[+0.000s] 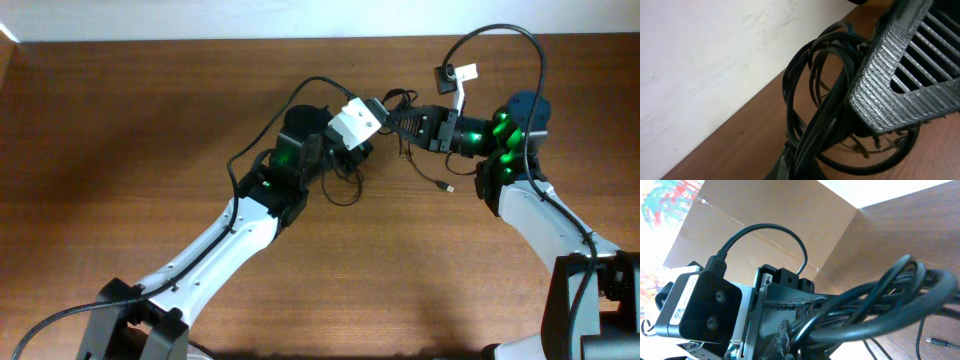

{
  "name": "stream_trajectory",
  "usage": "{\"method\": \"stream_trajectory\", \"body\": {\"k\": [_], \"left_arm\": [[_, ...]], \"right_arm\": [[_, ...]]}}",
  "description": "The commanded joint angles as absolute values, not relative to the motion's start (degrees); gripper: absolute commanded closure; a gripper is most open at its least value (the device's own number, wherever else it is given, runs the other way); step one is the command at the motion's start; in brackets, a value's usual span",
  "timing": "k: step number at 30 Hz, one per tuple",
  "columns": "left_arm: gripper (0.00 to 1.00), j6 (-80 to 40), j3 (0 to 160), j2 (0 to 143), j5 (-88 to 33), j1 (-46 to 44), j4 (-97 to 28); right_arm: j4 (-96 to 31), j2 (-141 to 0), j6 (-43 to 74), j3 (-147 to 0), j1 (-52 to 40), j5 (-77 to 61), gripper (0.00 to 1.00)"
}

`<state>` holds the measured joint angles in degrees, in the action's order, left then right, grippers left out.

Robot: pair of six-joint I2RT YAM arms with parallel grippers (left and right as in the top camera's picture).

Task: Untangle cables

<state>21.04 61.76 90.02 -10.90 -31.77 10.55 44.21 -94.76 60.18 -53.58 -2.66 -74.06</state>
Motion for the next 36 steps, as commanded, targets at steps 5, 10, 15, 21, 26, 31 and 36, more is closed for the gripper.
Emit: {"method": "stream_trajectory", "body": {"k": [5, 10, 15, 21, 26, 31, 36], "left_arm": [[1.00, 21.8, 61.7, 90.2, -11.1, -32.0, 11.2], [1.00, 21.8, 61.7, 90.2, -11.1, -32.0, 11.3], [1.00, 21.8, 61.7, 90.2, -11.1, -32.0, 11.3], [1.00, 21.8, 61.7, 90.2, -11.1, -32.0, 12.0], [1.00, 15.0, 61.7, 90.2, -3.4, -31.4, 11.9], [1.00, 1.7, 61.7, 90.2, -1.7, -28.3, 7.3], [1.00, 1.7, 61.7, 90.2, -1.0, -28.3, 1.5]], "right_arm": [[44.4, -93.7, 59.8, -54.3, -2.6, -74.6, 0.85], [44.4, -93.7, 59.8, -54.3, -2.6, -74.3, 0.60], [44.4, -93.7, 59.8, -54.3, -2.6, -74.3, 0.96], [44.3, -93.7, 59.8, -54.3, -2.6, -74.9, 0.96], [44.5, -93.7, 59.8, -54.3, -2.6, -81.6, 0.96], [69.8, -93.7, 64.3, -54.3, -2.6, -85.1, 0.96], [90.3, -93.5, 72.5, -54.3, -2.6, -84.9, 0.96]]}}
